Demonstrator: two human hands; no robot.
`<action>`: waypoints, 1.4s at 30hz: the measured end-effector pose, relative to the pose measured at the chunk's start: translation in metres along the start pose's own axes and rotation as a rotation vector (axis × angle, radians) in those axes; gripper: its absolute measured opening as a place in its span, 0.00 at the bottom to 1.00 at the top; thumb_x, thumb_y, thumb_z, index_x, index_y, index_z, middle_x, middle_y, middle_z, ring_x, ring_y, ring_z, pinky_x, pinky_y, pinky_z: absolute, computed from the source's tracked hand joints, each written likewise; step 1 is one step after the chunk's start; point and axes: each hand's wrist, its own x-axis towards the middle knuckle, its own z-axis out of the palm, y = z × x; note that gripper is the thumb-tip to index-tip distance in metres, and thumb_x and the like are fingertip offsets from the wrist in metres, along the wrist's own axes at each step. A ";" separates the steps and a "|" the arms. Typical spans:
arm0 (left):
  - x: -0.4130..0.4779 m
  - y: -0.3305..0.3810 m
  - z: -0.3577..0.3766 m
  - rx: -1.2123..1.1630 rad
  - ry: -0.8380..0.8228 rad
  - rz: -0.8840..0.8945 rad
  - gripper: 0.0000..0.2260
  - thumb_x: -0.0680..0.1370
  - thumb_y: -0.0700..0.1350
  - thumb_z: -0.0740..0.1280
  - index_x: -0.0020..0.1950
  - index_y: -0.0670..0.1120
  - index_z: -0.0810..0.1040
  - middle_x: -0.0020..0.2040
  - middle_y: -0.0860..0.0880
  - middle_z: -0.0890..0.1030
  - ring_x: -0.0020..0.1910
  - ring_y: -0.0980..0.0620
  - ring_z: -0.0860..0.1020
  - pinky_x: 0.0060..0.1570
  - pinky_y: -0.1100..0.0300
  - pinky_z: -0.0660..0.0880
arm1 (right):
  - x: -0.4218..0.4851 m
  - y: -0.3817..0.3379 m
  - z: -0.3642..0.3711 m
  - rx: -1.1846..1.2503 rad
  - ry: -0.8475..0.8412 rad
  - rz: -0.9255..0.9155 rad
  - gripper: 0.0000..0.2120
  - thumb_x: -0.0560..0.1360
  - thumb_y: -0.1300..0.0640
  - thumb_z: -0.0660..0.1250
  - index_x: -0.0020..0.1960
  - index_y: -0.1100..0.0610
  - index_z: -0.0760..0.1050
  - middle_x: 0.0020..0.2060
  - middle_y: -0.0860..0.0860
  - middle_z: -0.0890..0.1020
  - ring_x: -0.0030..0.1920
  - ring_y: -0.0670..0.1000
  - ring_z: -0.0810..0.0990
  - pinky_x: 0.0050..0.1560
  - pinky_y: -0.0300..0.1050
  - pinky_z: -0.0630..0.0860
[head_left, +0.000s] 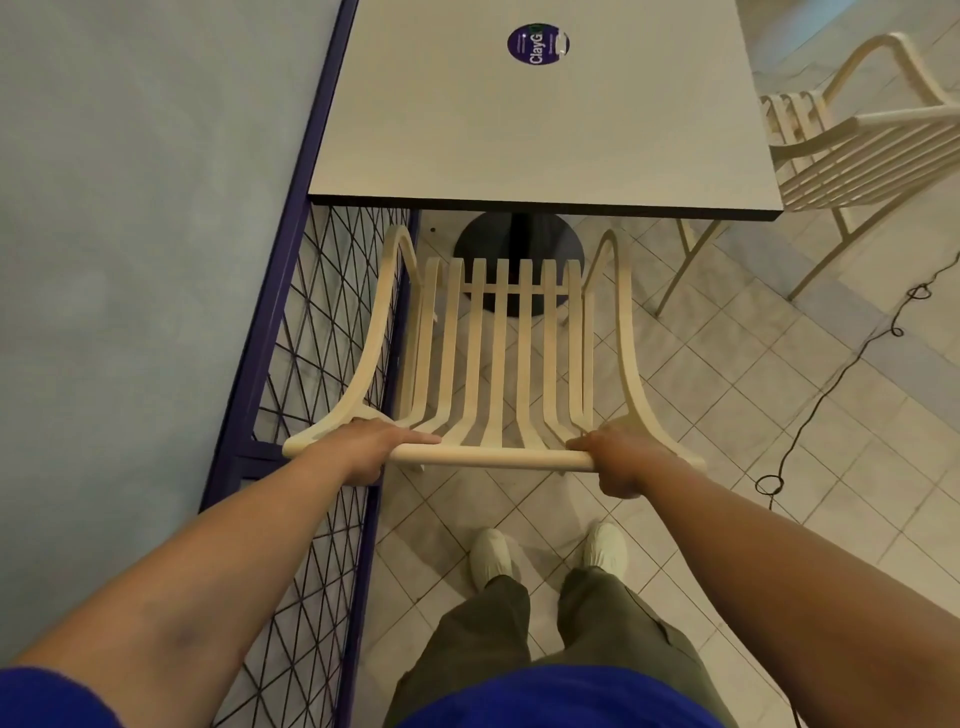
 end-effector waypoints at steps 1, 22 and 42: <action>-0.002 -0.001 0.001 0.004 -0.006 -0.001 0.42 0.76 0.34 0.66 0.70 0.78 0.55 0.57 0.52 0.74 0.49 0.50 0.76 0.51 0.49 0.77 | -0.001 -0.003 0.003 0.002 0.007 -0.004 0.22 0.71 0.62 0.68 0.62 0.46 0.74 0.43 0.46 0.74 0.44 0.49 0.75 0.49 0.46 0.74; -0.008 0.013 0.021 -0.018 0.006 -0.014 0.46 0.75 0.31 0.65 0.69 0.80 0.53 0.55 0.52 0.74 0.48 0.51 0.75 0.47 0.53 0.76 | -0.014 0.007 0.022 0.041 0.032 0.008 0.27 0.71 0.62 0.70 0.66 0.43 0.72 0.49 0.47 0.77 0.47 0.49 0.76 0.52 0.46 0.74; -0.003 0.008 0.010 -0.024 0.025 -0.001 0.46 0.74 0.34 0.67 0.67 0.82 0.50 0.59 0.53 0.74 0.49 0.52 0.75 0.48 0.52 0.77 | -0.006 0.008 0.007 -0.025 0.003 -0.004 0.23 0.71 0.62 0.69 0.62 0.44 0.74 0.43 0.45 0.75 0.44 0.49 0.76 0.51 0.49 0.76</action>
